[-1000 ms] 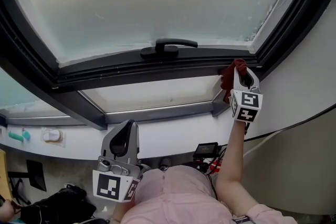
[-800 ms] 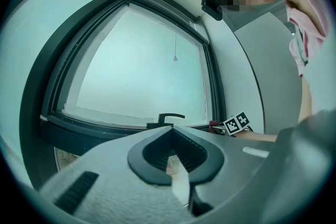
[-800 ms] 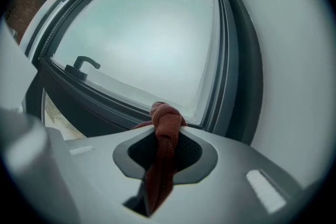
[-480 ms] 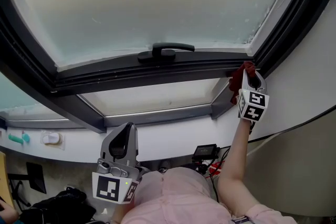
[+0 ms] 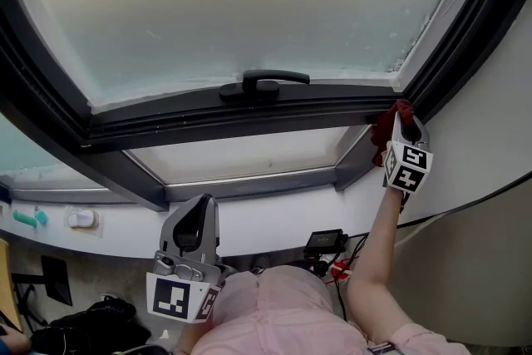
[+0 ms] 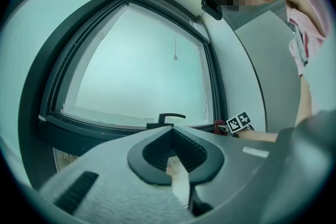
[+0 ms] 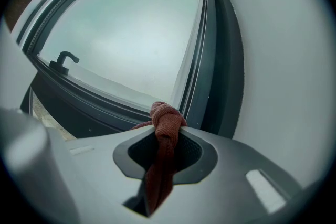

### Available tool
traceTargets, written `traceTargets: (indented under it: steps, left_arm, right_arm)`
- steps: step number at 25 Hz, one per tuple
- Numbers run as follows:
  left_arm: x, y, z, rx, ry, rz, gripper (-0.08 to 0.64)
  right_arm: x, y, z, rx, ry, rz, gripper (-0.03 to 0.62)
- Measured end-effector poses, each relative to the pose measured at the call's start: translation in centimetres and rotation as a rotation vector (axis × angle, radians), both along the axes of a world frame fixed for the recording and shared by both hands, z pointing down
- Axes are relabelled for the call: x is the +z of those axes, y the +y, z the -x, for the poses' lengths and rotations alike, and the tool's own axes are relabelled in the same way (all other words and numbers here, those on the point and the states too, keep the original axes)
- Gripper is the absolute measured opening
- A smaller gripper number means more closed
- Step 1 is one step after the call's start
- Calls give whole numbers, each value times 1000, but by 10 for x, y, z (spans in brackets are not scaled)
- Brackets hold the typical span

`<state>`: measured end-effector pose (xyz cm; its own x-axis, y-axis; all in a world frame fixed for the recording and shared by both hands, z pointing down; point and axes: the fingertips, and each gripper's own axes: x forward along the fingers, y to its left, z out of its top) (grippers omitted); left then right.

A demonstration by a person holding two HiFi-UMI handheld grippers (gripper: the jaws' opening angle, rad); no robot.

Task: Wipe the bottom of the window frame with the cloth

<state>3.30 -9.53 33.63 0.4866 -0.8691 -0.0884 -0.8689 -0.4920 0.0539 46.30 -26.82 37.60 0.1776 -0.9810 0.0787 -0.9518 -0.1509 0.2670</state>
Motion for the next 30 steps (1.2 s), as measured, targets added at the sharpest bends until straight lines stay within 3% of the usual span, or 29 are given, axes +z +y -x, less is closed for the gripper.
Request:
traceTargets:
  steps: [15,18,22,25,30]
  left_arm:
    - [-5,6,6,14,6,-15,-2]
    - [-4,8,13,2,6,-14,-2]
    - [-4,9,25,-15,9,-13,-2]
    - [-6,9,33,-22,12,-17,-2]
    - [-5,9,48,-33,16,-11,-2]
  right_arm:
    - [1,-2,-13,42,23,36,66]
    - [-13,6,2,29,31,-3,66]
    - [-50,36,79,-101,43,-161,66]
    - [-64,54,155,-265,-33,-253,66]
    - [-48,57,257,-491,-114,-214,66]
